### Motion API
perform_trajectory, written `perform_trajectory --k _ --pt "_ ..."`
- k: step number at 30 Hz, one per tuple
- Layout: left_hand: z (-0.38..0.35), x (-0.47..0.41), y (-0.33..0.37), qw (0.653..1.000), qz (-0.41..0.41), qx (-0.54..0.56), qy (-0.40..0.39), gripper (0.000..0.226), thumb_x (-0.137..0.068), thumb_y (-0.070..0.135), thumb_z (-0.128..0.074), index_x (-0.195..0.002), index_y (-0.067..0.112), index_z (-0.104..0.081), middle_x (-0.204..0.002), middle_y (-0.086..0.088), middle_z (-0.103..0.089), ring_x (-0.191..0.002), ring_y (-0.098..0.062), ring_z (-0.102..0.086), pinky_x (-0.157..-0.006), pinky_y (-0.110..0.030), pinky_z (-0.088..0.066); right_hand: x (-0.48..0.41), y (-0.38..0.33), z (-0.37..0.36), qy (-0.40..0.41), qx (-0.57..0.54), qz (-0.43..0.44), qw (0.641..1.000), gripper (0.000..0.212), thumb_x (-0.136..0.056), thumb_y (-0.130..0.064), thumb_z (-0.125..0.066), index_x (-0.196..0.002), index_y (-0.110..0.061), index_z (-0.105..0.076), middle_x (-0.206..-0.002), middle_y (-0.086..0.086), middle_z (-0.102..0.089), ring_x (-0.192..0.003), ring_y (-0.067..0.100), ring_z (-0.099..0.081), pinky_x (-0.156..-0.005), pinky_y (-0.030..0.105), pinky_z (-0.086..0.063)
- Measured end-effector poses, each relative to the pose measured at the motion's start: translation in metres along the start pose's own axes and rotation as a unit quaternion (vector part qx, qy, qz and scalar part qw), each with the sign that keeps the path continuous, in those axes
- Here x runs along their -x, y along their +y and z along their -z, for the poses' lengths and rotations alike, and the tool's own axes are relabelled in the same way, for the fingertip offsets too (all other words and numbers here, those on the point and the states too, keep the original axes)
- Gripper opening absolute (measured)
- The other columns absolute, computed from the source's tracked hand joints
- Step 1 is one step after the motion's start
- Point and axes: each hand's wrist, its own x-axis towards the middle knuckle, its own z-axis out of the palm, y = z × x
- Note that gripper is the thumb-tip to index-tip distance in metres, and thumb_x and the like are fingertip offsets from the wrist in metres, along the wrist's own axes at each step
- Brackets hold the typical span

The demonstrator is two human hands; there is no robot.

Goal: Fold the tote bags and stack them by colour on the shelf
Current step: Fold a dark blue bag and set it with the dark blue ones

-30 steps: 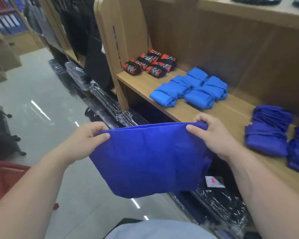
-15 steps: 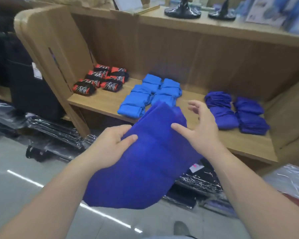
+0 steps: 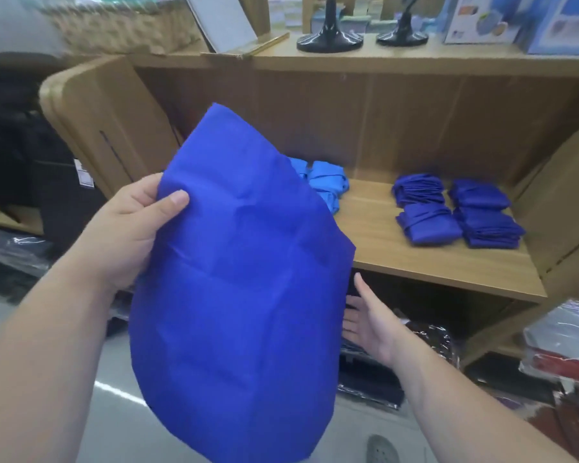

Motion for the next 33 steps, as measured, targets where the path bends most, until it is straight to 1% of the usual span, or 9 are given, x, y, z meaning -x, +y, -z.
perform_trajectory --k 3,7,13,18,21,23,27,30,33 --pt "0.027 0.008 -0.015 0.998 0.021 -0.002 0.062 0.028 -0.102 0.016 -0.048 -0.103 0.023 -0.075 -0.109 0.001 -0.076 -0.098 -0.015 -0.073 -0.077 -0.027 -0.06 -0.001 0.009 -0.028 -0.09 -0.092 0.005 0.992 0.06 -0.094 -0.064 -0.052 -0.136 -0.023 -0.063 -0.135 0.004 -0.066 -0.126 0.026 -0.062 -0.115 0.049 -0.038" --pt "0.057 0.019 -0.044 0.984 0.077 -0.077 0.143 0.022 -0.106 0.015 -0.048 -0.112 0.019 -0.068 -0.111 0.001 -0.076 -0.097 -0.014 -0.073 -0.071 -0.024 -0.06 0.0 -0.001 -0.041 -0.019 -0.051 0.087 0.995 0.029 -0.102 -0.025 -0.057 -0.126 -0.011 -0.066 -0.118 0.01 -0.074 -0.106 0.03 -0.072 -0.09 0.046 -0.056" --pt "0.052 0.016 -0.089 0.982 0.092 -0.071 0.146 0.026 -0.105 0.008 -0.048 -0.121 0.025 -0.059 -0.121 0.007 -0.072 -0.105 -0.012 -0.071 -0.079 -0.034 -0.057 0.008 -0.049 -0.004 0.095 0.058 0.306 0.946 0.023 -0.103 -0.007 -0.053 -0.12 -0.017 -0.065 -0.118 0.004 -0.074 -0.107 0.025 -0.071 -0.089 0.043 -0.058" --pt "0.001 -0.04 -0.094 0.991 0.046 -0.046 0.115 0.034 -0.104 0.004 -0.048 -0.13 0.024 -0.054 -0.128 0.008 -0.068 -0.116 -0.014 -0.066 -0.091 -0.04 -0.054 0.022 -0.103 0.047 0.179 0.096 0.379 0.903 0.02 -0.102 -0.007 -0.056 -0.112 -0.02 -0.066 -0.115 0.0 -0.075 -0.101 0.019 -0.073 -0.078 0.033 -0.059" --pt "-0.037 -0.085 -0.09 0.992 0.052 -0.038 0.108 0.035 -0.101 0.004 -0.055 -0.122 0.033 -0.054 -0.123 0.003 -0.068 -0.104 -0.009 -0.069 -0.073 -0.026 -0.058 0.016 -0.134 0.085 0.228 0.083 0.377 0.894 0.018 -0.101 -0.007 -0.057 -0.103 -0.021 -0.067 -0.109 0.002 -0.077 -0.093 0.018 -0.075 -0.076 0.034 -0.06" --pt "-0.057 -0.113 -0.097 0.987 0.067 -0.099 0.107 0.046 -0.097 0.012 -0.065 -0.135 0.033 -0.047 -0.121 0.001 -0.065 -0.091 -0.01 -0.068 -0.058 -0.024 -0.051 0.006 -0.153 0.11 0.261 0.074 0.372 0.888 0.017 -0.1 -0.008 -0.057 -0.098 -0.022 -0.067 -0.102 0.002 -0.078 -0.091 0.021 -0.075 -0.079 0.037 -0.058" --pt "-0.089 -0.144 -0.124 0.921 -0.012 -0.385 0.064 0.069 -0.082 0.032 -0.081 -0.142 0.019 -0.049 -0.133 -0.004 -0.057 -0.112 -0.024 -0.057 -0.094 -0.044 -0.049 -0.022 -0.181 0.153 0.308 0.081 0.362 0.876 0.016 -0.1 -0.011 -0.058 -0.095 -0.024 -0.066 -0.092 -0.006 -0.077 -0.085 0.016 -0.074 -0.073 0.033 -0.055" --pt "-0.118 -0.142 -0.153 0.854 -0.083 -0.51 -0.062 0.082 -0.07 0.07 -0.065 -0.136 0.021 -0.058 -0.14 -0.005 -0.055 -0.127 -0.028 -0.051 -0.108 -0.047 -0.042 -0.046 -0.19 0.177 0.331 0.114 0.342 0.872 0.011 -0.098 -0.016 -0.061 -0.099 -0.026 -0.067 -0.093 -0.006 -0.077 -0.087 0.019 -0.075 -0.078 0.042 -0.061" --pt "-0.136 -0.136 -0.186 0.784 -0.068 -0.59 -0.181 0.101 -0.06 0.086 -0.054 -0.145 0.031 -0.05 -0.16 0.003 -0.035 -0.147 -0.024 -0.033 -0.12 -0.045 -0.025 -0.06 -0.189 0.193 0.362 0.146 0.329 0.86 0.016 -0.096 -0.018 -0.065 -0.109 -0.027 -0.063 -0.091 -0.008 -0.074 -0.088 0.018 -0.073 -0.081 0.045 -0.061"
